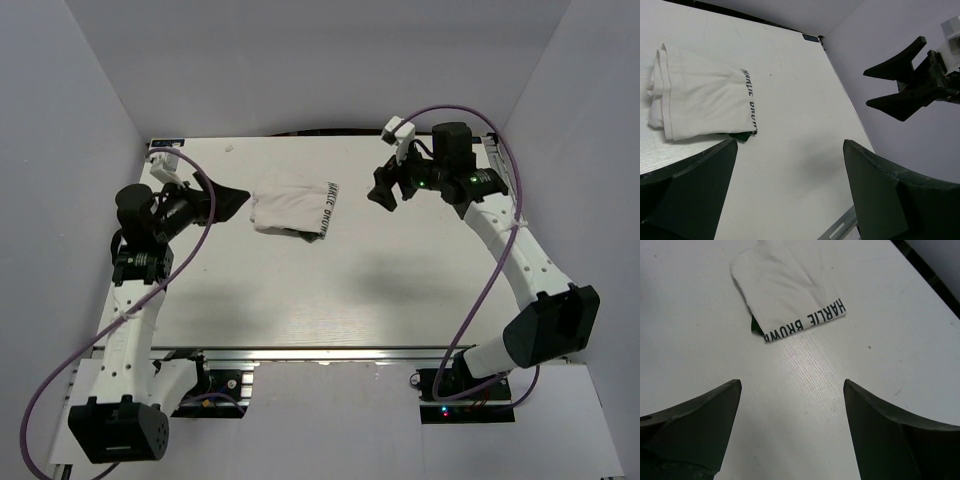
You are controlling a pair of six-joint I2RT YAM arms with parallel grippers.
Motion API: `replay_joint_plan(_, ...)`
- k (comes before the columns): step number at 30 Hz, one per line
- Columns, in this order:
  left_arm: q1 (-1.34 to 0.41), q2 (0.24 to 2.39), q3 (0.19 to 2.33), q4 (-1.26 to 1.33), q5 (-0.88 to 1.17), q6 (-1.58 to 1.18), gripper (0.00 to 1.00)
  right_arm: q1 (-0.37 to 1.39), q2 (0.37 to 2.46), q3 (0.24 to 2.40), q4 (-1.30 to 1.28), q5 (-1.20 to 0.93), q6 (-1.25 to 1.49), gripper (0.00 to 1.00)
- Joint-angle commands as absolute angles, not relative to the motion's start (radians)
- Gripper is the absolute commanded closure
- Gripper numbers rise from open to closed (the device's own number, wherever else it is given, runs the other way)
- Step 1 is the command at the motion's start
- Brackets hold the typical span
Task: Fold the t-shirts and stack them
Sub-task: Fold the tshirt
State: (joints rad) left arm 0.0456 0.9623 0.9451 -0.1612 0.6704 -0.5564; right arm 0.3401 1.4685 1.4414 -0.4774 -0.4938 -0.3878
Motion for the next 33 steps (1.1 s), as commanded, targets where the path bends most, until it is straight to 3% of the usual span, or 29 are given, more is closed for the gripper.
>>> replay_joint_plan(1,0.048,0.908,0.917,-0.190,0.638,-0.563,0.02,0.324,1.405,1.419,-0.480,-0.428,-0.359,0.11)
replay_joint_plan(17,0.048,0.828,0.917,-0.222,0.692,-0.586,0.02,0.322,1.299,1.331,-0.457,-0.284,-0.187,0.11)
replay_joint_plan(33,0.049,0.824,0.917,-0.238,0.689,-0.577,0.02,0.322,1.295,1.316,-0.439,-0.278,-0.144,0.11)
